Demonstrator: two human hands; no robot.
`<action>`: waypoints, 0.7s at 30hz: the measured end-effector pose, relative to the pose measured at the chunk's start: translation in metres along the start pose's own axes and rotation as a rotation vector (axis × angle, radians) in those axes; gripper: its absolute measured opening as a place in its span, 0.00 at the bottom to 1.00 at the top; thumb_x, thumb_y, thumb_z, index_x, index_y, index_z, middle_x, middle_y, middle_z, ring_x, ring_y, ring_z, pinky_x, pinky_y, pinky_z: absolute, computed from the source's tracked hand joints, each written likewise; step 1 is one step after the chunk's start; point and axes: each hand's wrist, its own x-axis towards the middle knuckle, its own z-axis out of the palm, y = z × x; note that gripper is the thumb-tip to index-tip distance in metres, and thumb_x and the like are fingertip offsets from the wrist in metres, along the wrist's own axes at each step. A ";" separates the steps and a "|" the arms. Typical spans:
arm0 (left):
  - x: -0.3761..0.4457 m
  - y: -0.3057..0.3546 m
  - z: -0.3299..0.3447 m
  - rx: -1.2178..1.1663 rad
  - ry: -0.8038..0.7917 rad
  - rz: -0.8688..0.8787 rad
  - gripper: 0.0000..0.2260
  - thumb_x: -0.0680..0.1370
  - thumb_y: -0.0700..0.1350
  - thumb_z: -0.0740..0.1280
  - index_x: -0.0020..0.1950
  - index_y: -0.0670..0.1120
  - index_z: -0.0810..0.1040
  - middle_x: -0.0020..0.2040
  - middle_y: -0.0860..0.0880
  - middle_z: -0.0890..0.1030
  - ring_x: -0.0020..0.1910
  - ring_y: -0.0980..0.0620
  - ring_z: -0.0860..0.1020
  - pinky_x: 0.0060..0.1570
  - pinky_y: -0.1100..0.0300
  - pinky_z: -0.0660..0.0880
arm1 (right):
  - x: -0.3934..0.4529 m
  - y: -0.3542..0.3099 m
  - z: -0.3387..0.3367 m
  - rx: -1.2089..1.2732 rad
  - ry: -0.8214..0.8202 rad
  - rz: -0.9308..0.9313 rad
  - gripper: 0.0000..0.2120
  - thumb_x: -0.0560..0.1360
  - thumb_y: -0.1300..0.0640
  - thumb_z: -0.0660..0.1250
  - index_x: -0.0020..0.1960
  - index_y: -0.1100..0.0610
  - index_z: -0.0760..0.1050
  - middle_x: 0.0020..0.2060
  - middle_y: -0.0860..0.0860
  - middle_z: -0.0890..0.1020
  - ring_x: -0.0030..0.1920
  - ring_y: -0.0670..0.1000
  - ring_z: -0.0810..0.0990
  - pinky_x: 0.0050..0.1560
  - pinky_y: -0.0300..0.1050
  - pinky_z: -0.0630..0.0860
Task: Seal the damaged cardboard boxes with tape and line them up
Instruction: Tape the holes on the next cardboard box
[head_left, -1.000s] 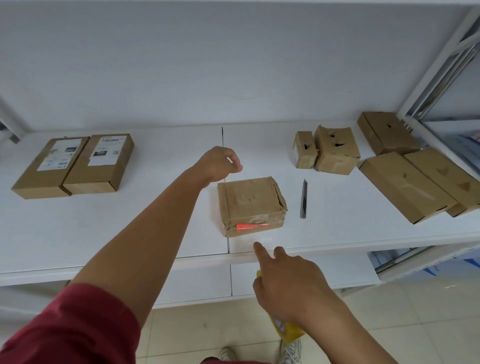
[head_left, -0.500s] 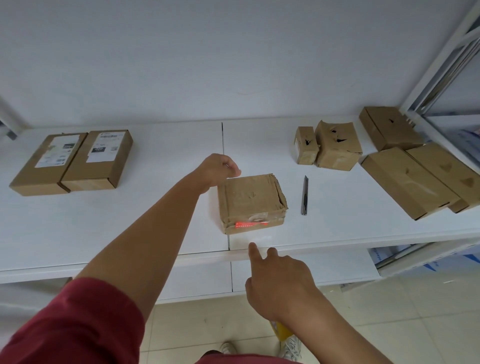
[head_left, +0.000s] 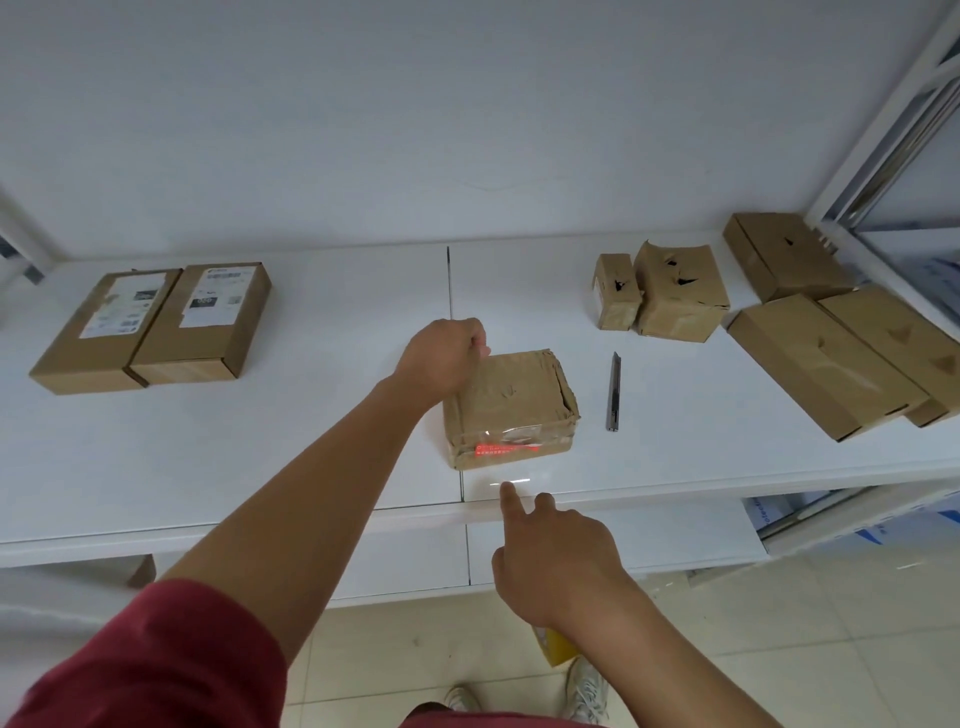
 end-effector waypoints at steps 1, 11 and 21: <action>-0.001 0.001 -0.001 0.067 -0.010 0.028 0.07 0.81 0.43 0.62 0.49 0.45 0.80 0.50 0.51 0.83 0.48 0.52 0.76 0.47 0.58 0.71 | 0.001 0.000 0.000 -0.001 0.000 -0.001 0.32 0.81 0.49 0.51 0.81 0.53 0.41 0.70 0.59 0.67 0.62 0.60 0.75 0.46 0.49 0.69; -0.016 -0.009 -0.012 0.119 -0.233 0.034 0.22 0.82 0.60 0.58 0.73 0.52 0.65 0.62 0.46 0.79 0.61 0.45 0.76 0.56 0.52 0.70 | 0.012 0.005 0.000 0.078 -0.025 0.029 0.31 0.80 0.50 0.52 0.80 0.51 0.45 0.69 0.58 0.68 0.65 0.61 0.73 0.54 0.52 0.73; -0.057 -0.021 -0.006 0.279 -0.458 0.233 0.51 0.66 0.68 0.72 0.80 0.58 0.47 0.81 0.48 0.44 0.78 0.44 0.47 0.76 0.45 0.52 | 0.021 0.011 -0.002 0.145 0.026 0.026 0.29 0.80 0.45 0.52 0.79 0.47 0.50 0.64 0.57 0.69 0.62 0.61 0.75 0.53 0.52 0.73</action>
